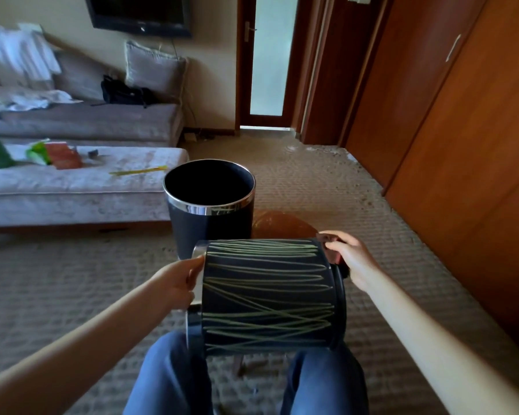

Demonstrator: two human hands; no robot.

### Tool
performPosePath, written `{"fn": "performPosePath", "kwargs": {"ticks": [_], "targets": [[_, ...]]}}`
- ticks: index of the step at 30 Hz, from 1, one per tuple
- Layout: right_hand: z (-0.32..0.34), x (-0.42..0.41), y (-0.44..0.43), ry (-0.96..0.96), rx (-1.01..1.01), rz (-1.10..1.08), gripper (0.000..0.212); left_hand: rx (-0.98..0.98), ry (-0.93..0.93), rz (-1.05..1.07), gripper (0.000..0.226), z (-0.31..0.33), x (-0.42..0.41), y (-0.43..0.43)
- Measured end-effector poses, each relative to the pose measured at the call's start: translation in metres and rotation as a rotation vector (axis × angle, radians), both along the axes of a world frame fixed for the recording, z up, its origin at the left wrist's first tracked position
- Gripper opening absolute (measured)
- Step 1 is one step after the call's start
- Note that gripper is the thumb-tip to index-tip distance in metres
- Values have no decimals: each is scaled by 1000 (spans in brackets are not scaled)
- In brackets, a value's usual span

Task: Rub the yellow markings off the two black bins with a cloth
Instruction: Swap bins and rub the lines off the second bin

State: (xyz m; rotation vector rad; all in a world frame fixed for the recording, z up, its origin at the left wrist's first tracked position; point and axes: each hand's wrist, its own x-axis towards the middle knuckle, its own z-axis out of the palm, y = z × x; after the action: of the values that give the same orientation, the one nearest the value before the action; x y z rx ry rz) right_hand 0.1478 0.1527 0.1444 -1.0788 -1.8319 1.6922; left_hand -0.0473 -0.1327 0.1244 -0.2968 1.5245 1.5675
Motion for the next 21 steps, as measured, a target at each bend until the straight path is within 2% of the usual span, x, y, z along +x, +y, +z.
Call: {"fn": "performPosePath", "kwargs": {"ticks": [3,4,6,9,11,13,14,16,19,21], "targets": [[0,10,-5,-18,104,120,18,9,133,-87,30,3,2,-1],[-1,13,-7,-13,116,134,22,-14,196,-77,27,-1,-1,-2],[-1,16,-9,-10,172,92,25,-8,334,-82,24,-10,-7,-4],[-1,17,-9,-9,343,43,20,-54,468,-209,25,-17,-11,-9],[-1,19,-10,-50,485,45,31,-46,521,-243,27,-15,-13,-13],[2,22,-9,-89,728,11,48,-28,550,-246,32,-18,-15,-15],[3,23,-7,-95,894,9,50,-28,544,-239,33,-19,-15,-15],[8,26,-3,-107,1150,75,40,-24,535,-226,34,-19,-13,-12],[4,28,-5,-181,1312,258,28,12,525,-187,31,-22,-8,-3],[-4,31,-6,-214,1291,299,29,3,599,-153,32,-22,-3,2]]}}
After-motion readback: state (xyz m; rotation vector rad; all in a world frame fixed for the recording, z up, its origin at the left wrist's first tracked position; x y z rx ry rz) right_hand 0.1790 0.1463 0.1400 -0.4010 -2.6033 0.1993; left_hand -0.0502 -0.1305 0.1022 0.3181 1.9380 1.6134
